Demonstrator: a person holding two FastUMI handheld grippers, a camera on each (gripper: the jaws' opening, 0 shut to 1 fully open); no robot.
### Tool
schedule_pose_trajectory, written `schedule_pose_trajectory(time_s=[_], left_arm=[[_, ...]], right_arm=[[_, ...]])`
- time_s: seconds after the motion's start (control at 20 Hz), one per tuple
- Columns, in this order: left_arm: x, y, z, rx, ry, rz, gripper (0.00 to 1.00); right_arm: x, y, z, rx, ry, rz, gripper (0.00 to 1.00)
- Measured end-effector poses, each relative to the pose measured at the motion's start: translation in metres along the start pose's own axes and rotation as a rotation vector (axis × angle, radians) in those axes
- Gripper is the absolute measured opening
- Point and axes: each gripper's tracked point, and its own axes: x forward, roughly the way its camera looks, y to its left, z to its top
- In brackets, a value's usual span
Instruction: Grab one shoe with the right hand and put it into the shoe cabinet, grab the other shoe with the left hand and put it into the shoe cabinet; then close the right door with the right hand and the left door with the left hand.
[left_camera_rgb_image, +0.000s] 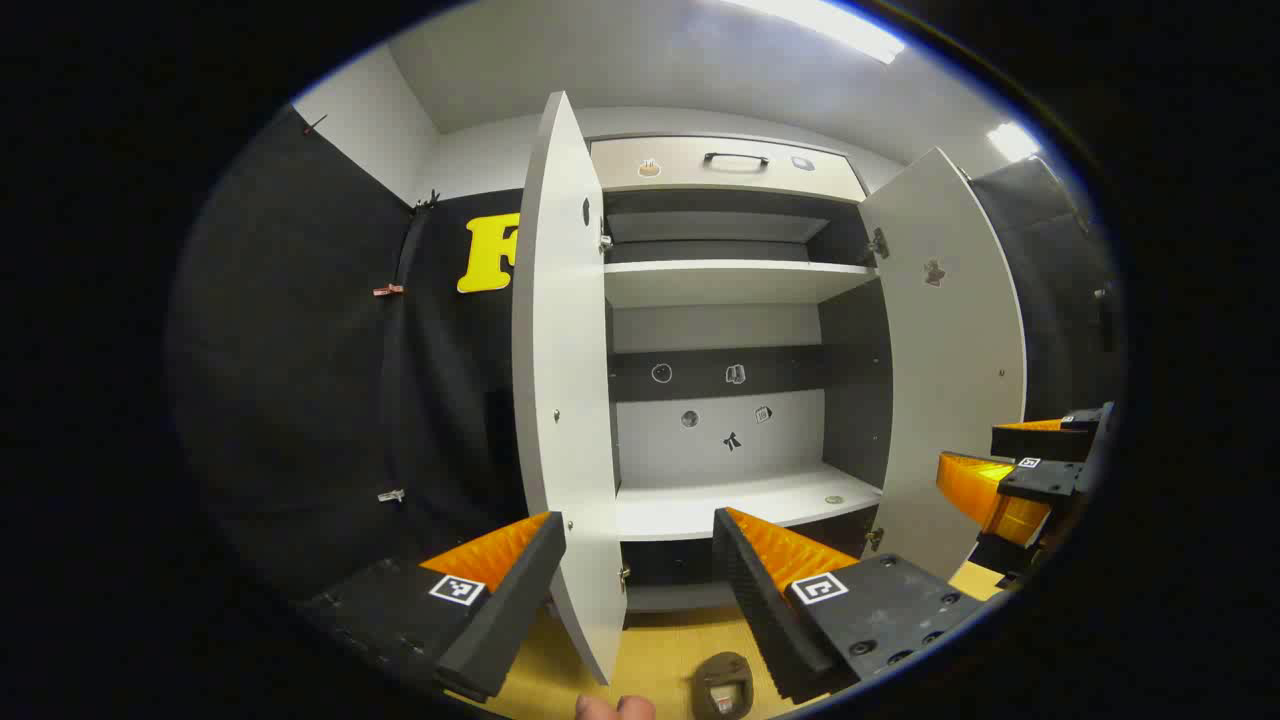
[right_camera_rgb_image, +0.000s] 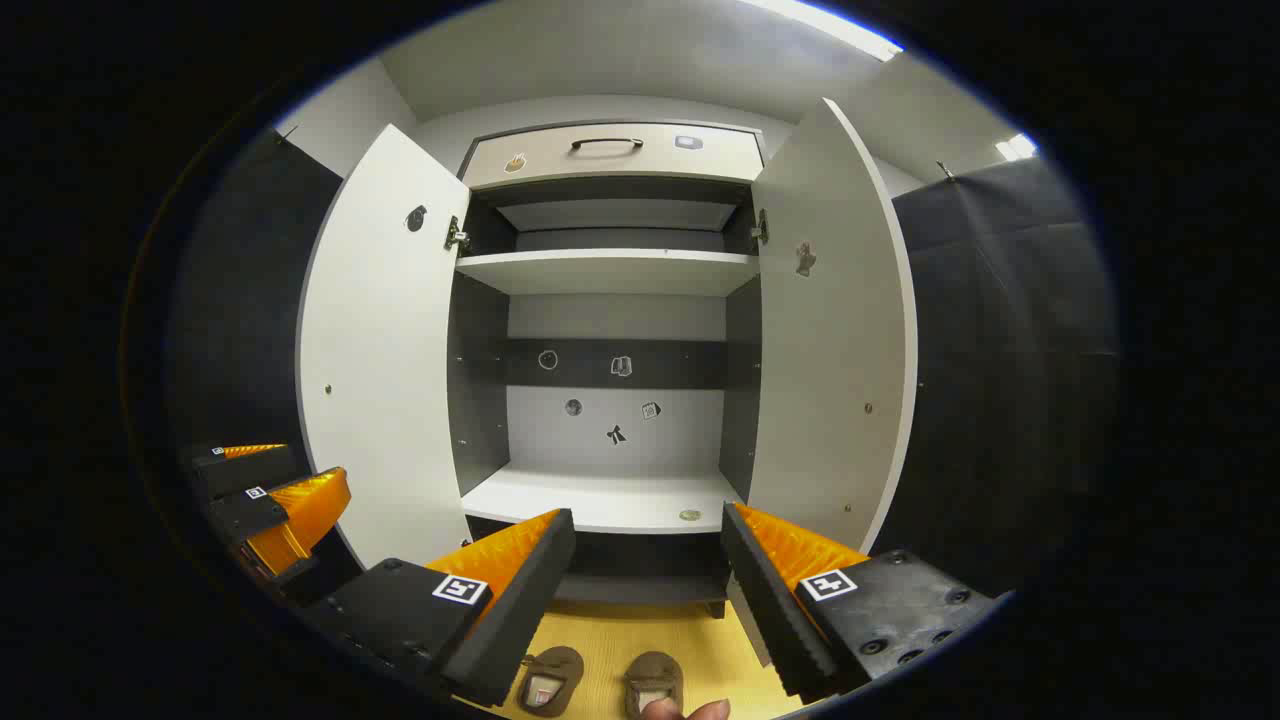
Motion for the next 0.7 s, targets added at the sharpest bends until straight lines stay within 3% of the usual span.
schedule_pose_trajectory(time_s=[0.7], left_arm=[[0.0012, -0.0015, -0.0028, 0.012, 0.01, -0.011, 0.95]], right_arm=[[-0.0026, -0.0017, -0.0003, 0.002, 0.004, -0.004, 0.97]])
